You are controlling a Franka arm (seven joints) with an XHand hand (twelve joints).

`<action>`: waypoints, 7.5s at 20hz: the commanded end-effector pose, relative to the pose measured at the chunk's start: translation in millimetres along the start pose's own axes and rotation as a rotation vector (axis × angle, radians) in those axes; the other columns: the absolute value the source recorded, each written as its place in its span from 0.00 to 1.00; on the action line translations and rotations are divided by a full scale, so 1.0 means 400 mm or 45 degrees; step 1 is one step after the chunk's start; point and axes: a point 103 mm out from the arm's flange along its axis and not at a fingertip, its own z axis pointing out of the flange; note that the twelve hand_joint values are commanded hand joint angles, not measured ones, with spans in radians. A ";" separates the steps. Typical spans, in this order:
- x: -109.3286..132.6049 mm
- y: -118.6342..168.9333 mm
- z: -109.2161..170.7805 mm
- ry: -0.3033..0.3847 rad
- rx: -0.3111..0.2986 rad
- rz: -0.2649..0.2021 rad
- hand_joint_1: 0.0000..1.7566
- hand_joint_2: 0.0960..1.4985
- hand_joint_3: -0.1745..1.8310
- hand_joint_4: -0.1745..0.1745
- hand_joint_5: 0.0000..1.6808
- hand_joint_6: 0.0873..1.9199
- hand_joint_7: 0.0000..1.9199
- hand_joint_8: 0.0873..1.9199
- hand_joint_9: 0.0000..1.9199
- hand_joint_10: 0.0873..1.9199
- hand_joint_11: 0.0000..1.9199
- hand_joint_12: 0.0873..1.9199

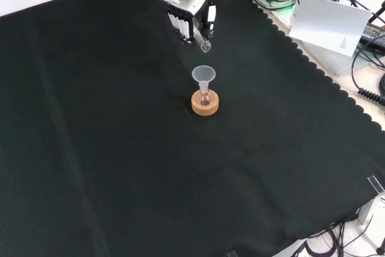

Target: Pour the water from the graduated cylinder into the round-bottom flask.

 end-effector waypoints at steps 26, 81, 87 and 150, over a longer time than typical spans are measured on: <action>0.053 0.036 -0.014 -0.219 0.224 0.038 0.75 0.66 0.00 0.00 0.89 0.00 0.82 0.00 0.92 0.00 0.74 0.27; 0.080 0.070 -0.089 -0.491 0.382 0.138 0.75 0.66 0.00 0.00 0.89 0.00 0.82 0.00 0.93 0.00 0.74 0.27; 0.083 0.070 -0.095 -0.506 0.396 0.147 0.75 0.66 0.00 0.00 0.89 0.00 0.82 0.00 0.93 0.00 0.74 0.26; 0.045 0.055 -0.098 -0.110 0.169 -0.008 0.75 0.66 0.00 0.00 0.90 0.00 0.82 0.00 0.93 0.00 0.75 0.26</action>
